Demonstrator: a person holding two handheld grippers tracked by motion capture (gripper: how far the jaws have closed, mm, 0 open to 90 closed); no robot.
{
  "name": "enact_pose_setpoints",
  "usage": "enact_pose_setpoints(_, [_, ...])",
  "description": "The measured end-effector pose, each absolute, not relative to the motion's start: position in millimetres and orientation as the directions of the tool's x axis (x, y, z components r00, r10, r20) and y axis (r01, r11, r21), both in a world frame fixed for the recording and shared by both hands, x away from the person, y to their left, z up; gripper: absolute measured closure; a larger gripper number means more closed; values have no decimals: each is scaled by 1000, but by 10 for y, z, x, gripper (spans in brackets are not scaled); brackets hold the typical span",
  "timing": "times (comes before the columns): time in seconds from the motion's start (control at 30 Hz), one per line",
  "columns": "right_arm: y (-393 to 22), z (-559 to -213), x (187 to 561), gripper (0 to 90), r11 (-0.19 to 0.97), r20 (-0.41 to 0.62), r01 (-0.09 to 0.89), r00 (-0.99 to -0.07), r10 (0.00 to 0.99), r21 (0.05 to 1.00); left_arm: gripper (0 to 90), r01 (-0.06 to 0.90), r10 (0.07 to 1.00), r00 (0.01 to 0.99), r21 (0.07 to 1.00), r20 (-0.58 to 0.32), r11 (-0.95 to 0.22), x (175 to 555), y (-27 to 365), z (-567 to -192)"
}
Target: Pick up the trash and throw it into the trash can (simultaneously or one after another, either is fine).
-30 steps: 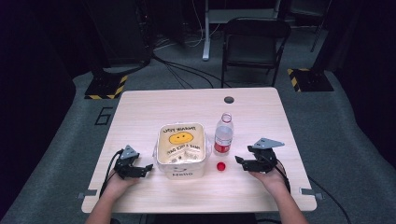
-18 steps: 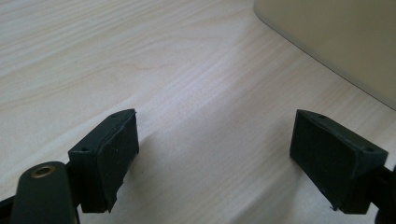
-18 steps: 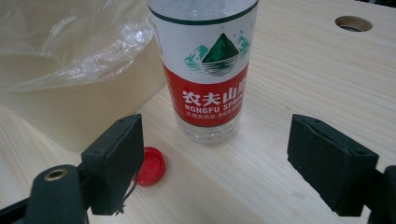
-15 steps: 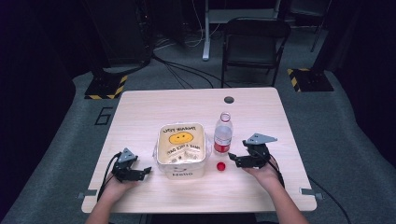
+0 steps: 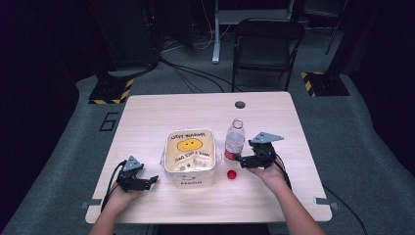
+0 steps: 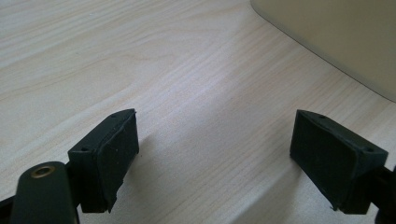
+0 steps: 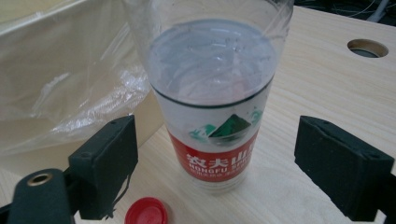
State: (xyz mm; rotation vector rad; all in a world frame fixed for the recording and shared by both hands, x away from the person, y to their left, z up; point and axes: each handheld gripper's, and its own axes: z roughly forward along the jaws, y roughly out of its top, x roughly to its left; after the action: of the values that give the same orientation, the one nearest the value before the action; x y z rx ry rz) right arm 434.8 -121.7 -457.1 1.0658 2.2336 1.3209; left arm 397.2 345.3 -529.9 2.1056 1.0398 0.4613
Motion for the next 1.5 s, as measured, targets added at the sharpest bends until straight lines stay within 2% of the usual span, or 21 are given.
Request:
enact_pose_setpoints(0.87, [-1087, -4429, 4479, 84, 261, 95, 402, -680, 727, 878, 153, 532, 795, 606, 745, -2, -403, 3968, 3451, -5300])
enact_pose_setpoints(1.2, [-1006, -4381, 4501, 152, 286, 55, 369, -691, 721, 884, 153, 531, 795, 607, 745, -2, -403, 3968, 3451, -5300])
enact_pose_setpoints(1.27, [-987, -4365, 4505, 184, 294, 45, 366, -690, 723, 883, 153, 531, 795, 606, 745, -2, -403, 3968, 3451, -5300])
enact_pose_setpoints(1.3, [-975, -4356, 4506, 258, 305, 39, 366, -694, 719, 879, 153, 531, 795, 606, 745, -3, -403, 3968, 3451, -5300])
enact_pose_setpoints(1.5, [-968, -4342, 4508, 264, 314, 28, 366, -689, 724, 876, 153, 531, 795, 606, 746, -4, -402, 3969, 3452, -5301])
